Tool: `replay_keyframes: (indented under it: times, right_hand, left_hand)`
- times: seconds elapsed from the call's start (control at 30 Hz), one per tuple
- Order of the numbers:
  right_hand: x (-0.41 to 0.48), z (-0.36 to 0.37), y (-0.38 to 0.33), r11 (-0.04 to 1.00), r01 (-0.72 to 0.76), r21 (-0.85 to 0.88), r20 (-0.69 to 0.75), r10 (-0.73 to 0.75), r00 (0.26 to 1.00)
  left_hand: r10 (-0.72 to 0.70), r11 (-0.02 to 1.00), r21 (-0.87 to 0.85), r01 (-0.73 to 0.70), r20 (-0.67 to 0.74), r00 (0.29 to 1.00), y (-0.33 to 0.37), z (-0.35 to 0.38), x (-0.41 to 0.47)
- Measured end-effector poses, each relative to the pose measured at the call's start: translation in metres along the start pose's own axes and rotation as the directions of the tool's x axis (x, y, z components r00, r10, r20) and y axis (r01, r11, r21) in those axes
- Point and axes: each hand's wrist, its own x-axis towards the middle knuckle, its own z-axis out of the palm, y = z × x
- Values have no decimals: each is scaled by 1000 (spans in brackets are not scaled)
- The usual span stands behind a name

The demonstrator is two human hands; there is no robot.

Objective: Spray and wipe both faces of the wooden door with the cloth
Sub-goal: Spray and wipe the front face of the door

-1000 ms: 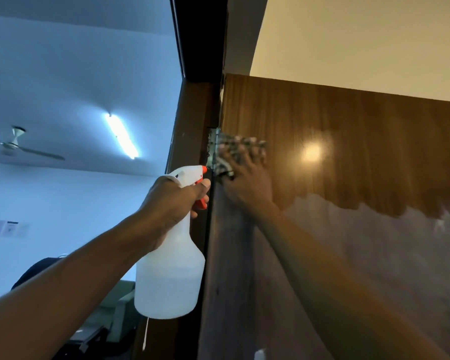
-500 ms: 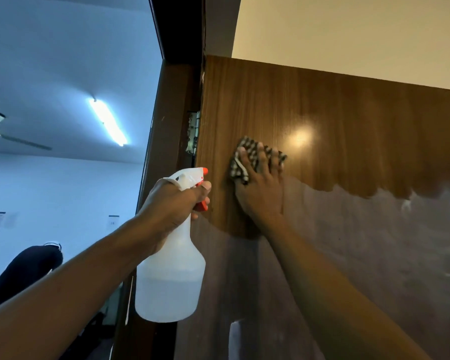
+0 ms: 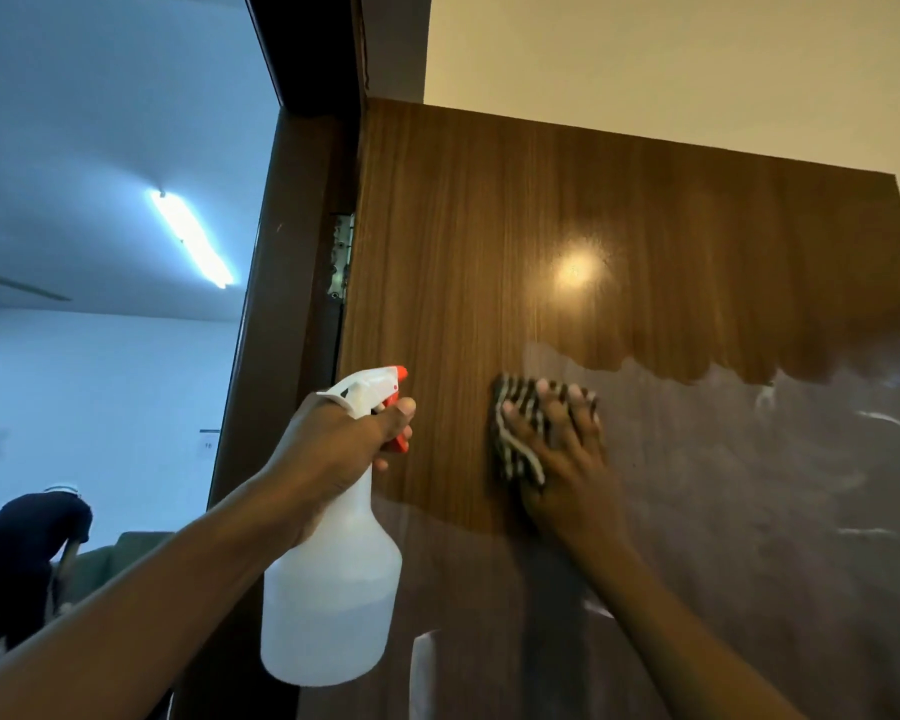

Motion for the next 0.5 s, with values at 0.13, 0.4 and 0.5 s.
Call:
replay_keyframes:
  times: [0.13,0.4,0.5]
  right_hand:
    - [77,-4,-28,973,-232,10,-24,232,972]
    - [13,16,-16,989,142,36,79,-145,986]
    - [-21,-3,52,993,-117,2,94,116,989]
  left_hand:
    - [4,1000,-4,-4,0,1000,-5,4,-2]
    - [-3,999,-43,4,18,1000,2,36,-4]
    - [-5,1000,-15,5,39,999,-2,61,-13]
